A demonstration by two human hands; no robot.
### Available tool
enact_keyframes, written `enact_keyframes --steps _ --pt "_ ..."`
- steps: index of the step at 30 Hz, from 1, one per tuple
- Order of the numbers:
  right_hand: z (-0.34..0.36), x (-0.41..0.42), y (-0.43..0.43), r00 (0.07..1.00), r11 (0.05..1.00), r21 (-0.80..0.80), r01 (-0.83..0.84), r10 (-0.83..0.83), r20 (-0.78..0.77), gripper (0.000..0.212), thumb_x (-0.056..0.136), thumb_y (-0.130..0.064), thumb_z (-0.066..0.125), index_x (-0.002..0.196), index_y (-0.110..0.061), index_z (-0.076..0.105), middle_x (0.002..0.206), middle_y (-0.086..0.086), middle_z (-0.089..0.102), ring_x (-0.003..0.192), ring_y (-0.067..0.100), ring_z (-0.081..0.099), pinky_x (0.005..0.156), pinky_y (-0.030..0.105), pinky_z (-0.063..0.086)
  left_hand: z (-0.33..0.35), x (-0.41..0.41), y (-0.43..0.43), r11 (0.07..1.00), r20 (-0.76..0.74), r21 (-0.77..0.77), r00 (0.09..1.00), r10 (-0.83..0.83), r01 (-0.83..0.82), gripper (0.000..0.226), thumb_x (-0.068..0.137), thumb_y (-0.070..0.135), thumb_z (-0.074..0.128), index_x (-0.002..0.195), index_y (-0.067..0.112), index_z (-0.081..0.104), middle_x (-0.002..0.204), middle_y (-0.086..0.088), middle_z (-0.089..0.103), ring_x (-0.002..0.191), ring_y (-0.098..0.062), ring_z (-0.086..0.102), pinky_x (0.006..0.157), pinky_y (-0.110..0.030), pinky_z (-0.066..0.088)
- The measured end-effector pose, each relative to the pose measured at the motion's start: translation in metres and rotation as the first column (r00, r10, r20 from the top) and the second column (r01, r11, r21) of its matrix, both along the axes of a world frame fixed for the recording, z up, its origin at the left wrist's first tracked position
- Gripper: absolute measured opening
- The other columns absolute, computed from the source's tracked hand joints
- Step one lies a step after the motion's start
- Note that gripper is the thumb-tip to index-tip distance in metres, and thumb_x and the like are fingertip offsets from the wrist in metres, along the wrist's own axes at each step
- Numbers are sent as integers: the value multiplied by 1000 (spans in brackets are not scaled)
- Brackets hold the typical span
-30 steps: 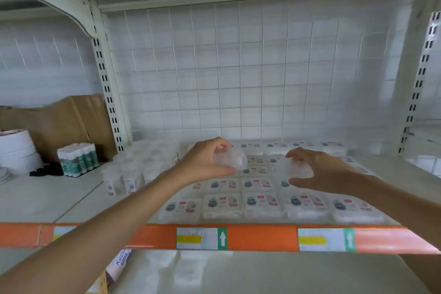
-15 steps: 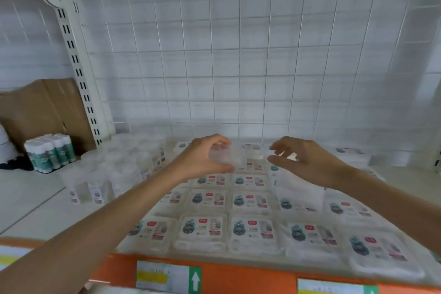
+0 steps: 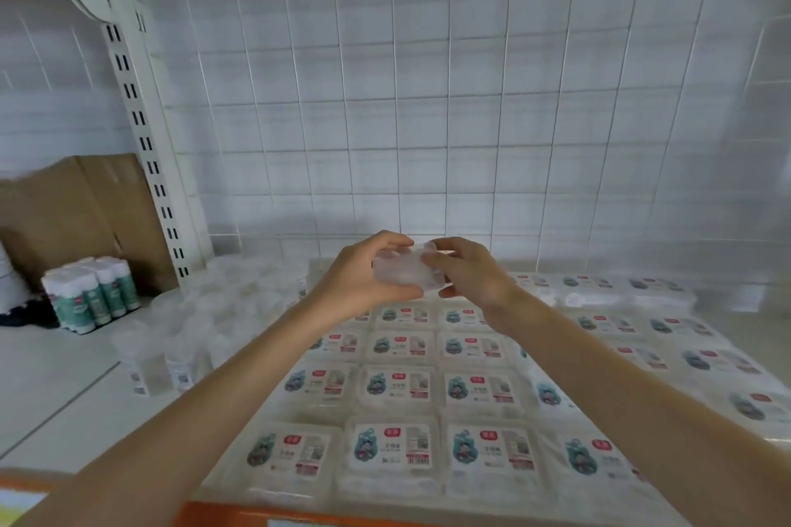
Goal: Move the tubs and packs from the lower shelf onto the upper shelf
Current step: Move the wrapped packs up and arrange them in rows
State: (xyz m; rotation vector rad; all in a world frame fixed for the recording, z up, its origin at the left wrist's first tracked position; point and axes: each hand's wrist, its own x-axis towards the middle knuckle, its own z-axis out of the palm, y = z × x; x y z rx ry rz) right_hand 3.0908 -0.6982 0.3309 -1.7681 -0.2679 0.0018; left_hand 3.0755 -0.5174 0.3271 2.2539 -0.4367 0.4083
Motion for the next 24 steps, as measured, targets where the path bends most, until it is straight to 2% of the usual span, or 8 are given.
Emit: enact_keyframes --steps 4,7,10,12,15,19,22,24 --pt "-20 -2 8 997 988 146 43 -32 -74 34 95 -26 62 128 -16 56 113 8 67 96 24 69 85 40 58 -3 3 4 1000 -90 -7 996 -17 17 70 66 35 89 128 33 56 121 24 56 110 20 44 84 -8 36" --pt "-25 -5 11 998 972 234 35 -22 -61 36 96 -20 62 130 -16 53 112 8 67 98 23 68 83 33 58 -8 3 3 996 -160 -91 987 9 -24 86 63 57 81 137 33 46 128 22 50 116 4 47 95 -20 40" --pt "-27 -9 11 999 973 228 39 -40 1 40 95 -21 63 132 -20 50 114 3 64 98 19 66 83 29 56 -14 2 1 980 -277 -170 959 55 -105 80 76 81 47 143 36 38 132 20 44 124 -8 46 104 -35 37" --pt "-30 -12 12 996 971 231 64 -75 40 38 95 -22 64 131 -24 51 115 -3 63 99 14 65 85 26 54 -17 5 1 950 -366 -281 930 28 -139 74 85 82 26 135 33 50 122 15 61 115 -11 58 106 -40 41" --pt "-31 -17 14 989 969 230 86 -111 97 35 95 -23 63 129 -28 55 114 -9 62 101 6 61 76 15 48 -16 6 2 904 -405 -394 914 -7 -167 63 95 70 20 106 30 68 97 5 76 96 -18 69 94 -37 50" --pt "-33 -17 16 986 970 234 66 -100 134 31 94 -16 64 123 -26 61 112 -5 69 103 7 65 80 17 52 -18 8 8 898 -443 -379 896 36 -224 82 93 73 17 109 9 67 83 -5 67 68 -17 58 63 -30 46" --pt "-36 -18 16 987 975 221 2 -37 155 29 92 -7 65 117 -22 64 107 -1 72 99 9 67 78 17 53 -20 7 11 940 -508 -258 859 64 -222 88 90 78 15 100 8 67 77 -5 64 66 -18 55 67 -32 45" --pt "-36 -18 15 983 977 210 -25 -14 182 31 91 0 63 114 -20 66 106 0 72 99 12 67 83 22 52 -19 5 9 947 -517 -234 853 72 -222 78 94 72 20 100 9 65 74 -6 62 61 -16 54 67 -31 46"
